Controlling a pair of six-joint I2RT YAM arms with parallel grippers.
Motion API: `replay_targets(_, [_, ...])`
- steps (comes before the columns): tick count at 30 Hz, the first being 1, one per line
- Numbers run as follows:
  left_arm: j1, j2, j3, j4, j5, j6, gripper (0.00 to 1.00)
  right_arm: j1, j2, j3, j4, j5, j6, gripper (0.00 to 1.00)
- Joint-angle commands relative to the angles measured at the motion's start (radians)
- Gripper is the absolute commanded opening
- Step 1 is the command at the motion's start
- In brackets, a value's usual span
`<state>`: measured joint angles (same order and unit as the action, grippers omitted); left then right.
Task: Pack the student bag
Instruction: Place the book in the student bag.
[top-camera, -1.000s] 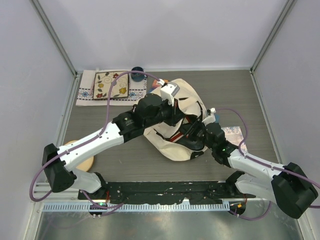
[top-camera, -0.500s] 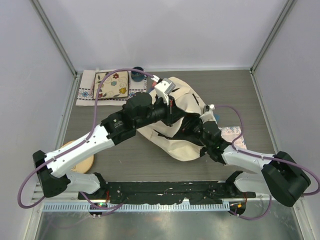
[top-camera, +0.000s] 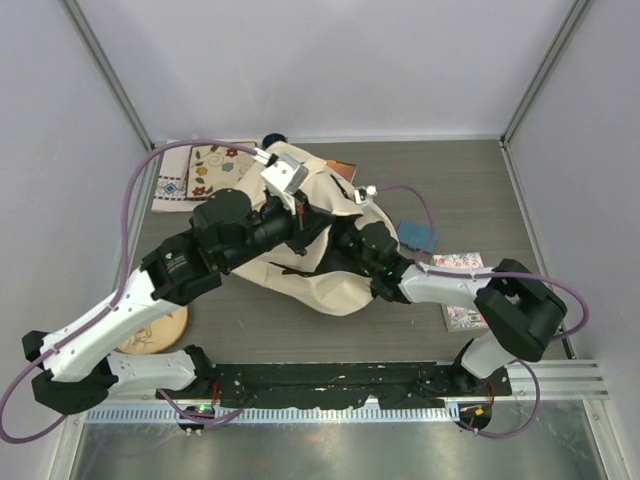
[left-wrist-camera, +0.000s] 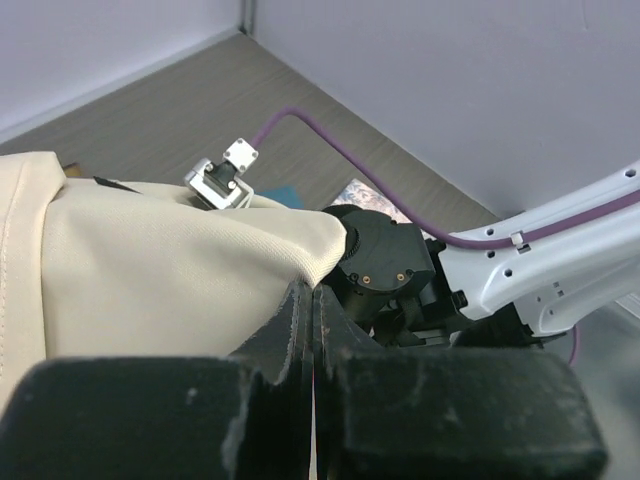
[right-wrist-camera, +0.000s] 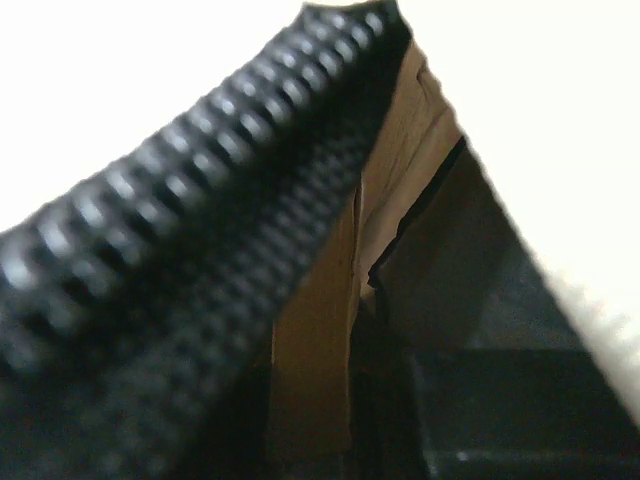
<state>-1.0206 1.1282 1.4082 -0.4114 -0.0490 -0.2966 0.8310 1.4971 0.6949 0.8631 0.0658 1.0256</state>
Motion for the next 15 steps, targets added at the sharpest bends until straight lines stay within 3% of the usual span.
replay_targets(1, [-0.010, -0.097, 0.043, -0.007, -0.125, 0.050, 0.00, 0.046, 0.078, 0.164, 0.166, -0.024, -0.016, 0.01])
replay_targets(8, [-0.007, -0.203, -0.200, -0.105, -0.451, -0.057, 0.00, 0.060, 0.210, 0.129, 0.125, -0.104, 0.054, 0.01])
replay_targets(15, [0.010, -0.329, -0.426, -0.173, -0.480, -0.232, 0.00, 0.060, 0.259, 0.069, -0.076, -0.187, 0.060, 0.01])
